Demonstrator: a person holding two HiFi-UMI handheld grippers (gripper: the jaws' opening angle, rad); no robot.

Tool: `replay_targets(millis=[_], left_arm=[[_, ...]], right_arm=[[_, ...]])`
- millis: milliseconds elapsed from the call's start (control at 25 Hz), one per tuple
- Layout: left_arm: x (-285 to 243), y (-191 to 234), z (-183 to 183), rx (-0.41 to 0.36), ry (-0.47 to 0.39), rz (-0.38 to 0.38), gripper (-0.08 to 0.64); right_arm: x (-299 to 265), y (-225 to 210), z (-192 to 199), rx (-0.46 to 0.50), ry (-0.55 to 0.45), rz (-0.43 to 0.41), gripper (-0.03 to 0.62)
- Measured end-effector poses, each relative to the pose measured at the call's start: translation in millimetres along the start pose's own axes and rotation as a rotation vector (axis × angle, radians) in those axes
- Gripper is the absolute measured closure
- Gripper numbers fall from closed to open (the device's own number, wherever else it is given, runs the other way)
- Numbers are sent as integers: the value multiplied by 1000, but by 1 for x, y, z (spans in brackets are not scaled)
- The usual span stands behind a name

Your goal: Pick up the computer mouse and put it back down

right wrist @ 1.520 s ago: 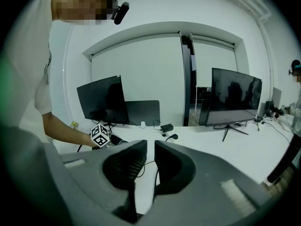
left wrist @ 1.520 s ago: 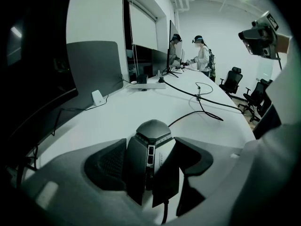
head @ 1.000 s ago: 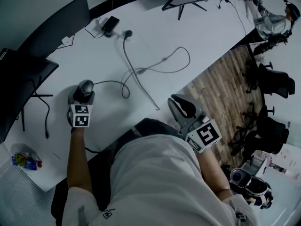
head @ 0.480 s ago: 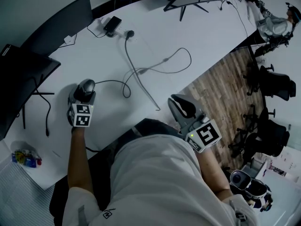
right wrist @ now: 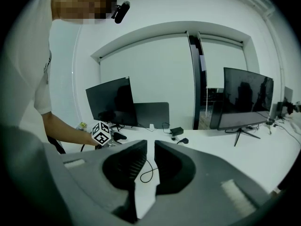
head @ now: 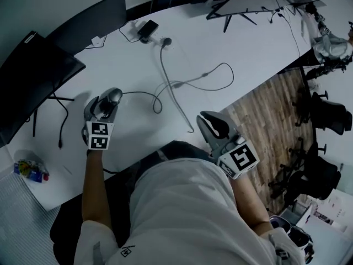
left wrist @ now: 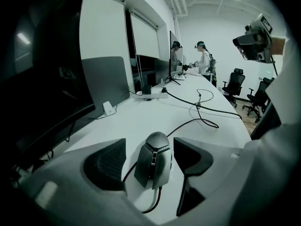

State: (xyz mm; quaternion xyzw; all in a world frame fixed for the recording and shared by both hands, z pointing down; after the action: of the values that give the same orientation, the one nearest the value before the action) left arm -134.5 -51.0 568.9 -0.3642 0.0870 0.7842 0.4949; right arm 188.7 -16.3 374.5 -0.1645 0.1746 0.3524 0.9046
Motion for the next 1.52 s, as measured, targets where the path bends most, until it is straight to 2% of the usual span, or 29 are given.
replay_targets(millis=[320, 720, 1280, 1520], left_arm=[[53, 2, -16, 32, -70, -84, 245], [118, -4, -31, 87, -151, -192, 365], [196, -18, -46, 174, -211, -332, 527], [222, -28, -53, 207, -242, -362, 549]], right_arm=[[-15, 24, -8, 41, -14, -109, 541], [-32, 56, -15, 87, -27, -245, 541], [-51, 91, -27, 124, -54, -414, 541], [-60, 103, -30, 126, -55, -468, 541]])
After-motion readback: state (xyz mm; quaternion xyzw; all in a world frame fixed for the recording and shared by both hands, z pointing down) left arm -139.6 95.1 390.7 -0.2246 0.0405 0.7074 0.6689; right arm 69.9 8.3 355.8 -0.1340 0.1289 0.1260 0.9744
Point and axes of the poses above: the fingertips, and each gripper's own axes: x backward along the fingers, y to its left, z out of its underside, the point moved 4 cm from there along x, backward along the fingers, and after that the axes turned 7 degrees about -x, right-handed, at the moved point
